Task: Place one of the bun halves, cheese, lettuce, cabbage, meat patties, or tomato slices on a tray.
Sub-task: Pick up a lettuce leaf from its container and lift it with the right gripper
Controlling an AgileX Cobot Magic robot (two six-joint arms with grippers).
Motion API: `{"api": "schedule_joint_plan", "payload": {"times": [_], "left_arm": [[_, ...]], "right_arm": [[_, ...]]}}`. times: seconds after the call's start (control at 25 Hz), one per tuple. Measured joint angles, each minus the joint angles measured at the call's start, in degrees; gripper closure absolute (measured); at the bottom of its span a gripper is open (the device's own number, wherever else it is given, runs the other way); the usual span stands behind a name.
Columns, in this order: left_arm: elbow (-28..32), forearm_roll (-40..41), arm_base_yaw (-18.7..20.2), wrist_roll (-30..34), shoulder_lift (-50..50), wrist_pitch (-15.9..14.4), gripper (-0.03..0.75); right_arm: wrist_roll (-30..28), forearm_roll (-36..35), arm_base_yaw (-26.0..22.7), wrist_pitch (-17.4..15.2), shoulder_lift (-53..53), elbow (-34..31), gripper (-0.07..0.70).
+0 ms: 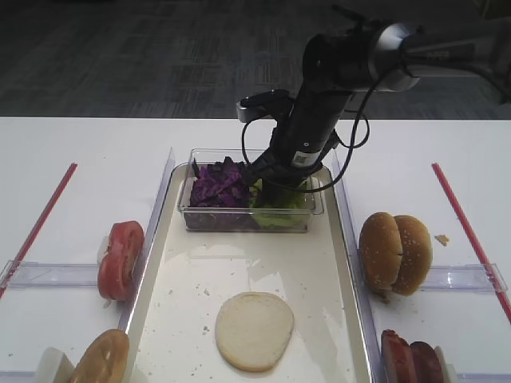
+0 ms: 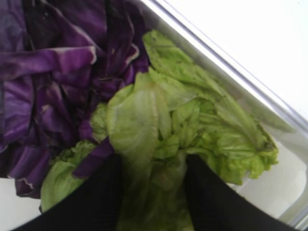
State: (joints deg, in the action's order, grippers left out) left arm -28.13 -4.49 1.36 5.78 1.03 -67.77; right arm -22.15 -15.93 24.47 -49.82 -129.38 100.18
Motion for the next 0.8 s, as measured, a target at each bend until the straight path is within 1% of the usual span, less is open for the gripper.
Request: {"api": "schedule_joint_plan", "payload": {"times": [0.36, 0.6, 0.8], "left_arm": [[0.0, 0.0, 0.0, 0.0, 0.0, 0.0, 0.161], [0.0, 0.0, 0.0, 0.0, 0.0, 0.0, 0.161], [0.0, 0.0, 0.0, 0.0, 0.0, 0.0, 0.16]], "right_arm": [[0.94, 1.36, 0.0, -0.24, -0.13, 0.37, 0.299], [2.44, 3.08, 0.0, -0.24, -0.13, 0.42, 0.403], [2.83, 3.53, 0.0, -0.49, -0.13, 0.42, 0.462]]}}
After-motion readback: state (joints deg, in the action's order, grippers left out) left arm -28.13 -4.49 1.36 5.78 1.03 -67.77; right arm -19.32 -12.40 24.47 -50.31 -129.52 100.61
